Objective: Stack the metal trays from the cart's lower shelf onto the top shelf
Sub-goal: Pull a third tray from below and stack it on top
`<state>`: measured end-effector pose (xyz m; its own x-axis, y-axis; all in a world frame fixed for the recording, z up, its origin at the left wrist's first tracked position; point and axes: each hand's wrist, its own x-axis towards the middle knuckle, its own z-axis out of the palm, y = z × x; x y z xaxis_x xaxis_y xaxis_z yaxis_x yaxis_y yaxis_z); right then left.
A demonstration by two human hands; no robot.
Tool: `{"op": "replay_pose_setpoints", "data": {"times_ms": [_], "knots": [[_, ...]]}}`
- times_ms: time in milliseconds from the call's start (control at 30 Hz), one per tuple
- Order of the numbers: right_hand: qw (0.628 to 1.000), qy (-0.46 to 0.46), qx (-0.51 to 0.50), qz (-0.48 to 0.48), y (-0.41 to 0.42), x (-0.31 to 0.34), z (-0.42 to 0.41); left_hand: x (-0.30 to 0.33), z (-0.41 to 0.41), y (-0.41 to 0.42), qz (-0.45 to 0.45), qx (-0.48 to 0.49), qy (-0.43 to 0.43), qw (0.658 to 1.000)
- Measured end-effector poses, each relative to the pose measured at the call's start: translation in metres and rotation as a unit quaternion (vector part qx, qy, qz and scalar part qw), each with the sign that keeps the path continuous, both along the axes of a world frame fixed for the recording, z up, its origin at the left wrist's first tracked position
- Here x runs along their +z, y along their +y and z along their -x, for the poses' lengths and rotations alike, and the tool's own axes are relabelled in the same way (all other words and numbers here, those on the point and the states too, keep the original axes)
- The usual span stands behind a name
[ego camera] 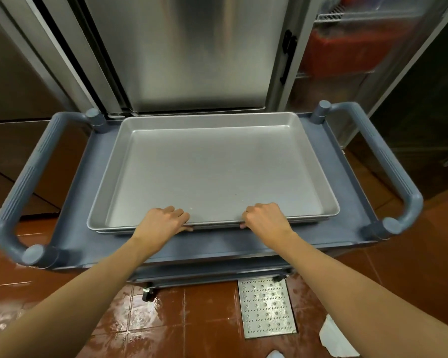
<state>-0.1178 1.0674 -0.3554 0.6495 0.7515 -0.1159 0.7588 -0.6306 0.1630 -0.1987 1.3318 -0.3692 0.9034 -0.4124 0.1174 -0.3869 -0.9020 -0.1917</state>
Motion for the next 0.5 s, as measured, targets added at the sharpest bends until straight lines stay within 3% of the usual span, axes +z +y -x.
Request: {"op": "replay_pose_setpoints", "data": {"times_ms": [100, 267, 500], "knots": [[1.0, 0.005, -0.007, 0.001, -0.003, -0.008, -0.003, -0.003, 0.001, 0.0, 0.04, 0.011, 0.0, 0.999], [0.992, 0.107, -0.063, -0.006, -0.011, -0.014, -0.005, -0.005, 0.0, -0.008, 0.096, 0.05, 0.022, 0.994], [0.974, 0.193, -0.104, -0.064, -0.021, 0.007, 0.007, -0.008, -0.008, -0.021, 0.137, 0.137, 0.184, 0.963]]}}
